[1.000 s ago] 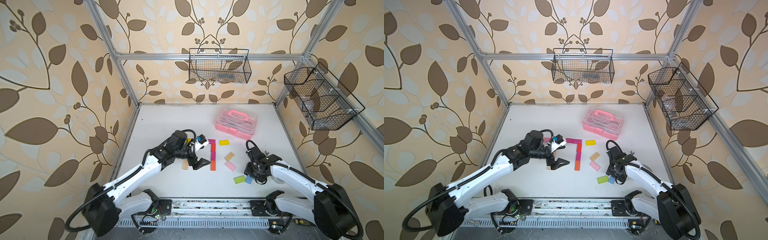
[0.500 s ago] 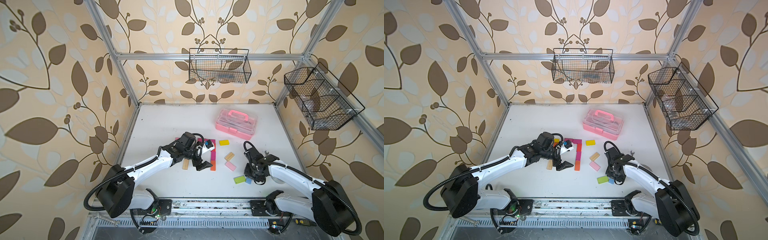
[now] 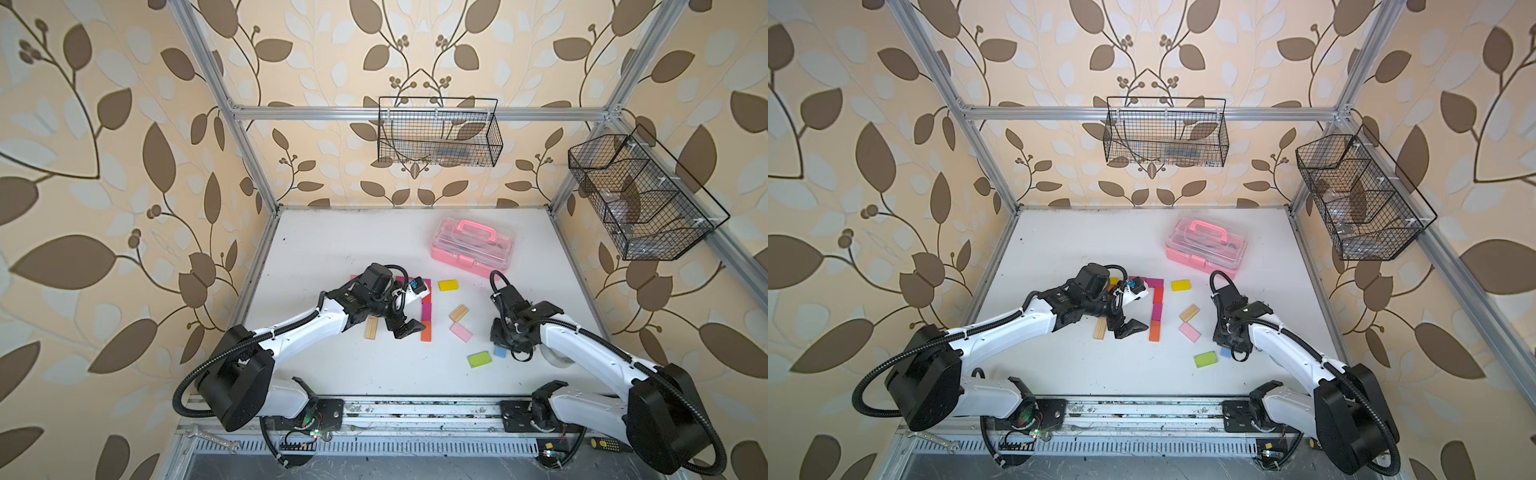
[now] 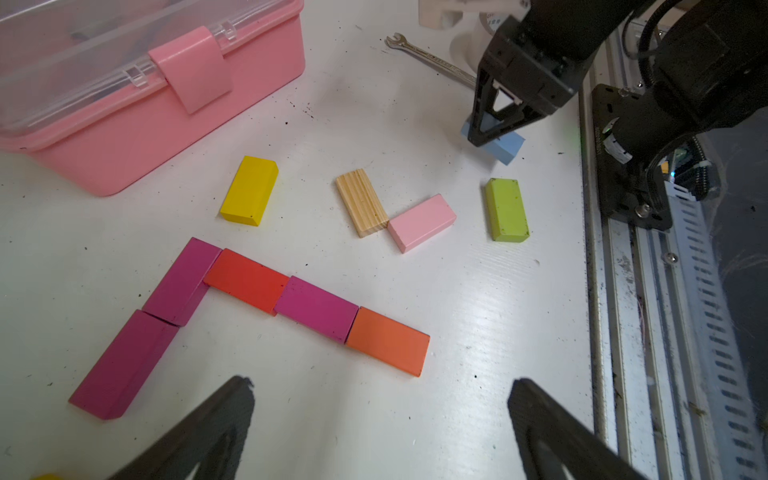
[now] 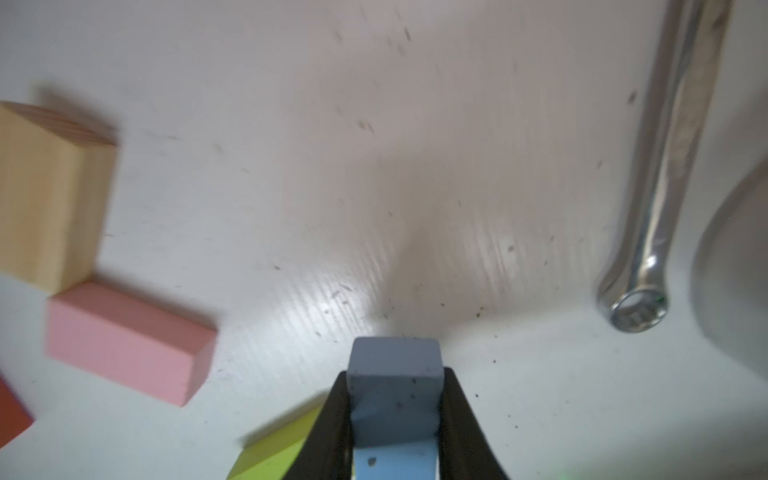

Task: Assemble the number 7 with building blocks
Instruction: Pick up the building block from the center of the board.

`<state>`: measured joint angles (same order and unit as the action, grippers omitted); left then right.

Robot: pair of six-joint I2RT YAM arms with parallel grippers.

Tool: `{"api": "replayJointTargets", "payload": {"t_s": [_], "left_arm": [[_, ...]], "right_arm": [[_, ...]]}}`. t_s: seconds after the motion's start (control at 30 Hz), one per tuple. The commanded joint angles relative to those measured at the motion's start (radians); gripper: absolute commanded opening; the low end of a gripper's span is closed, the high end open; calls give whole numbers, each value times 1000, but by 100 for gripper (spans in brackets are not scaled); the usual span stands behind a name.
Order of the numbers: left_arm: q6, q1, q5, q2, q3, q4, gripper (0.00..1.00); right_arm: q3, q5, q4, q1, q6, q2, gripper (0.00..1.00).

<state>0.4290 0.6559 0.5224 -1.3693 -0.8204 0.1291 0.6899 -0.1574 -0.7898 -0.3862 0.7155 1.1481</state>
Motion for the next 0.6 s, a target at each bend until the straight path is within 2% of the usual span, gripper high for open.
{"api": "replayJointTargets", "payload": {"t_s": [0.0,0.07,0.17,0.27,0.37,0.47,0.57], "left_arm": [[-16,7,14,-37,-89,-35,99],[-11,4,20,-62,-131,-27,99],[1,-6,33,-133,-192,-9,99],[12,-21,54,-184,-236,-3,99],[35,-22,63,-223,-252,-16,99],[40,-24,72,-255,-252,-48,99],[42,-23,82,-276,-241,-73,99]], "right_arm": [[124,-84,41,17,-255,-51,0],[169,-73,113,20,-432,-57,0],[213,26,191,22,-747,-30,0],[268,77,189,18,-1059,40,0],[353,152,97,22,-1330,161,0],[405,228,-6,17,-1550,274,0],[385,213,41,29,-1714,335,0]]}}
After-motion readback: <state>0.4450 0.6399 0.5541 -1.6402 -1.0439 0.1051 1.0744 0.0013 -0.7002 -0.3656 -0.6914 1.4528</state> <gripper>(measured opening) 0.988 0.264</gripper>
